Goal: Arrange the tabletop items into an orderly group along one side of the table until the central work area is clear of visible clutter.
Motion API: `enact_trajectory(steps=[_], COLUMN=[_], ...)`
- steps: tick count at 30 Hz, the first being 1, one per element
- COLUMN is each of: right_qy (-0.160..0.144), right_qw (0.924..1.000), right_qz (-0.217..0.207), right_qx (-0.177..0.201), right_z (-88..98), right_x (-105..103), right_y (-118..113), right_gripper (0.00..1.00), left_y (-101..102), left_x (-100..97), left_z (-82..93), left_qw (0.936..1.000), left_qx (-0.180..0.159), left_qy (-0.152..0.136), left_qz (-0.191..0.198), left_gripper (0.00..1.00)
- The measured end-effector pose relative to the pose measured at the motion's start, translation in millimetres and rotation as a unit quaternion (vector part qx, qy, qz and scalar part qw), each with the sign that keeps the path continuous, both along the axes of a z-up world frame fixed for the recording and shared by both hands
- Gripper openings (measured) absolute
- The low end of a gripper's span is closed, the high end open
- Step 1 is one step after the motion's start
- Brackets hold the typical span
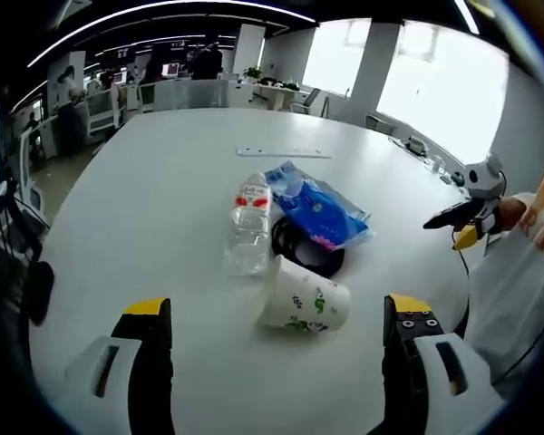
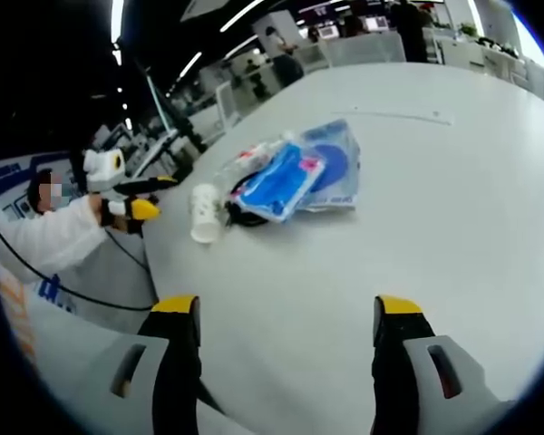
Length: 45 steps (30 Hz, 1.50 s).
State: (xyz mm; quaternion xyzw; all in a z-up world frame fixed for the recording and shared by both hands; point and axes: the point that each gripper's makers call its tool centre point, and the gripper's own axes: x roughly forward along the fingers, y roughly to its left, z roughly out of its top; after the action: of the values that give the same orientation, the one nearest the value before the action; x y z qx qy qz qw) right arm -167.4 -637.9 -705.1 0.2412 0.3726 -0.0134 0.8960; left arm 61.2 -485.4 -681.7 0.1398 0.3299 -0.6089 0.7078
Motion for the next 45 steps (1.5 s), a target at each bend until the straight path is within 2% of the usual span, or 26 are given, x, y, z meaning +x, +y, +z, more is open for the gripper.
enact_trajectory(steps=[8, 18, 21, 24, 32, 36, 45], right_qy=[0.0, -0.001, -0.002, -0.003, -0.002, -0.004, -0.002], right_qw=[1.0, 0.9999, 0.9999, 0.9999, 0.9999, 1.0, 0.9999], right_qz=[-0.006, -0.009, -0.011, -0.012, -0.007, -0.003, -0.007], right_qx=[0.005, 0.006, 0.006, 0.006, 0.008, 0.006, 0.009], right_z=[-0.8, -0.8, -1.0, -1.3, -3.8, -3.2, -4.6], right_x=[-1, -1, -1, -1, 0, 1, 0], right_y=[-4, -7, -8, -9, -7, -5, -7], right_gripper=[0.75, 0.75, 0.75, 0.75, 0.75, 0.75, 0.73], left_y=[-13, -29, -29, -20, -5, -6, -27], left_x=[9.8, 13.3, 10.9, 8.5, 7.4, 9.4, 5.9], left_z=[-4.1, -1.0, 0.0, -5.0, -6.5, -8.6, -9.0], left_qw=[1.0, 1.0, 0.9999, 0.9996, 0.9998, 0.9998, 0.9994], left_qx=[-0.002, -0.003, -0.004, 0.009, 0.013, 0.014, 0.017], left_qy=[-0.004, -0.006, -0.004, -0.011, -0.006, -0.007, -0.006], left_qz=[0.0, -0.004, -0.012, -0.025, -0.012, -0.014, -0.029], left_gripper=[0.99, 0.98, 0.98, 1.0, 1.0, 1.0, 0.99])
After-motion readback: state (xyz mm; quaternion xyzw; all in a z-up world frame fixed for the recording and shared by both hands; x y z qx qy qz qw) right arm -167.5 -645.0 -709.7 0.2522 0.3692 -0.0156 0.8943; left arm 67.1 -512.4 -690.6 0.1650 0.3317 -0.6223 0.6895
